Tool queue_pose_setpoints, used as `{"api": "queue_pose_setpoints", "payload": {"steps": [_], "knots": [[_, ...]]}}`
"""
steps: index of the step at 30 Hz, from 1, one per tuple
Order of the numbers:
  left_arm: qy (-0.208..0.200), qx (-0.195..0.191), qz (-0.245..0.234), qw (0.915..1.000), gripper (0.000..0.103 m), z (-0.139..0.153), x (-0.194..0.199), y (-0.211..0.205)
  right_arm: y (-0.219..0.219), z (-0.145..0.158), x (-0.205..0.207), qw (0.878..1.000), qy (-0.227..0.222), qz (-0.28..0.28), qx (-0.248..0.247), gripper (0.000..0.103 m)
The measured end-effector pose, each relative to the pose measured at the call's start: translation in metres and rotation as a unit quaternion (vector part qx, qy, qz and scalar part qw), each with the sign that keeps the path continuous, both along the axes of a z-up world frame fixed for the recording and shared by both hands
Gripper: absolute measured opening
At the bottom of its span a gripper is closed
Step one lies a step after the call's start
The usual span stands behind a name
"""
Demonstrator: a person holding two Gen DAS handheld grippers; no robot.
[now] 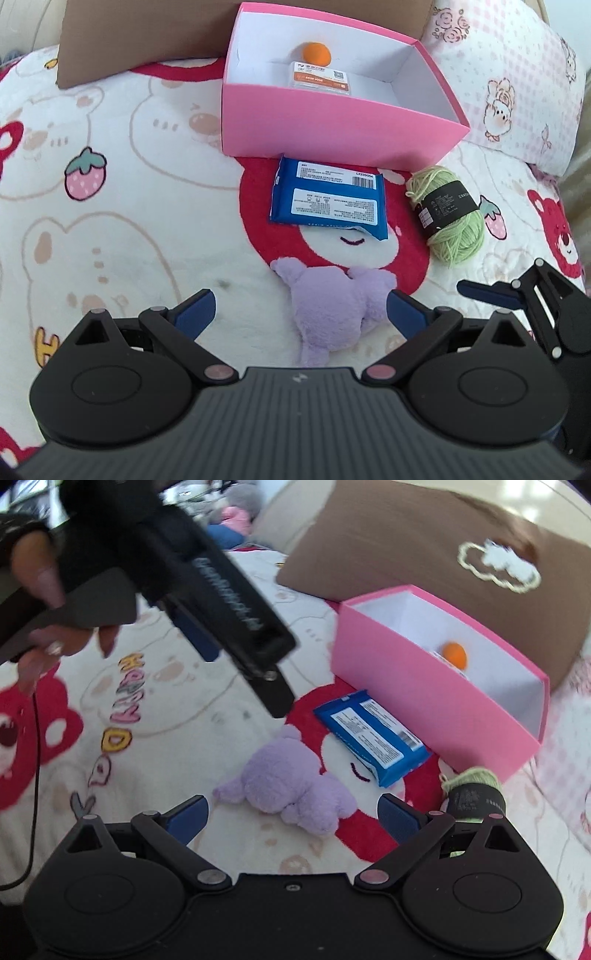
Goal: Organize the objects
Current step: 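Move the open left gripper down onto the purple plush toy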
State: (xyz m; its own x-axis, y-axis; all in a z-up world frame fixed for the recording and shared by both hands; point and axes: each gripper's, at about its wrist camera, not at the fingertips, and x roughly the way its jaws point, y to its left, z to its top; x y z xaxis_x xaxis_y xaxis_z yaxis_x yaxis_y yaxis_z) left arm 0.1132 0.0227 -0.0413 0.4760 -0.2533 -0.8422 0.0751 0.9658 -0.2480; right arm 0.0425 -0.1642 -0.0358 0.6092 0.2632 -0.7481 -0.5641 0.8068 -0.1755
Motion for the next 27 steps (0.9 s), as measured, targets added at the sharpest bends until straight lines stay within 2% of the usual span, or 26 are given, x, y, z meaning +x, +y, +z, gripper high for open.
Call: {"api": "queue_pose_setpoints", "payload": {"steps": [3, 7, 12, 18, 20, 22, 24, 27], "knots": [[0.003, -0.006, 0.003, 1.0, 0.1, -0.011, -0.002, 0.002, 0.002, -0.008, 0.006, 1.0, 0.018, -0.01, 0.016, 0.1], [-0.011, -0.027, -0.013, 0.9995, 0.098, -0.026, -0.002, 0.004, 0.007, -0.018, 0.014, 0.998, 0.046, -0.029, 0.035, 0.1], [-0.012, -0.029, -0.004, 0.9995, 0.097, -0.043, 0.002, 0.005, 0.01, -0.024, 0.025, 0.992, 0.076, -0.072, 0.072, 0.1], [-0.006, -0.081, -0.009, 0.9967, 0.097, -0.053, 0.0, 0.007, 0.005, -0.036, 0.037, 0.987, 0.079, -0.12, 0.074, 0.1], [-0.012, -0.087, -0.011, 0.9961, 0.097, -0.055, 0.0, 0.005, 0.002, -0.04, 0.039, 0.985, 0.074, -0.135, 0.074, 0.1], [-0.01, -0.084, -0.009, 0.9964, 0.097, -0.059, 0.001, 0.002, 0.004, -0.042, 0.041, 0.986, 0.082, -0.13, 0.07, 0.1], [-0.009, -0.077, 0.003, 0.997, 0.094, -0.063, 0.001, 0.002, 0.014, -0.044, 0.038, 0.991, 0.073, -0.107, 0.044, 0.1], [-0.014, -0.075, 0.019, 0.9969, 0.084, -0.07, 0.002, 0.005, 0.028, -0.046, 0.035, 0.995, 0.062, -0.08, 0.023, 0.099]]}}
